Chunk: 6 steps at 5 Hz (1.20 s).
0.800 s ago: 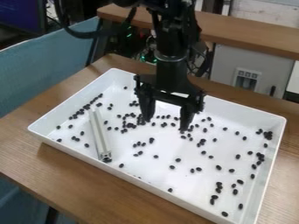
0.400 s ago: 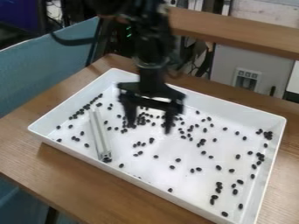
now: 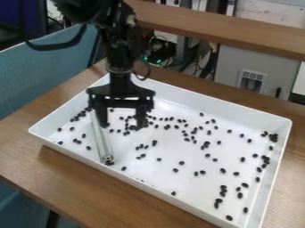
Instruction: Sweep into pile
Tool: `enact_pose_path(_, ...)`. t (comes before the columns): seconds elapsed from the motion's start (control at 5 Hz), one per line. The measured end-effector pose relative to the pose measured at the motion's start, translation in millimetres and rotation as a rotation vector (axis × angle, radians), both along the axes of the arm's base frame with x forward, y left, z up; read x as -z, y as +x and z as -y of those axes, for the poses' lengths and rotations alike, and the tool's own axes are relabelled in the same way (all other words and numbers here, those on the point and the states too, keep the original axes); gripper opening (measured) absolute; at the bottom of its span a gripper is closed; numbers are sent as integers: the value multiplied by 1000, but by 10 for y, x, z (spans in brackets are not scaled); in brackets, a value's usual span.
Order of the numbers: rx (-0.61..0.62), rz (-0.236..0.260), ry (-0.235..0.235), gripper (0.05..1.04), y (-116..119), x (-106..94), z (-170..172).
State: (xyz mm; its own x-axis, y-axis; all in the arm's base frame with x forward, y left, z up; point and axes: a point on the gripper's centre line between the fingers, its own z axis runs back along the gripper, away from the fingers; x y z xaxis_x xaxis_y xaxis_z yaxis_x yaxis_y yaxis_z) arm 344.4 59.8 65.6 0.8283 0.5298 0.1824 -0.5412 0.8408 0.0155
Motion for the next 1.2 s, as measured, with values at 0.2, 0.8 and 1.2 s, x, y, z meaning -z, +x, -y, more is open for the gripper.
enact_pose_path(0.2,-95,-57,23,1001,-72,134,-129)
enact_pose_path(0.8,-124,-101,35,1001,-160,287,-425)
enact_pose_path(1.2,-149,-50,52,810,-78,445,-378)
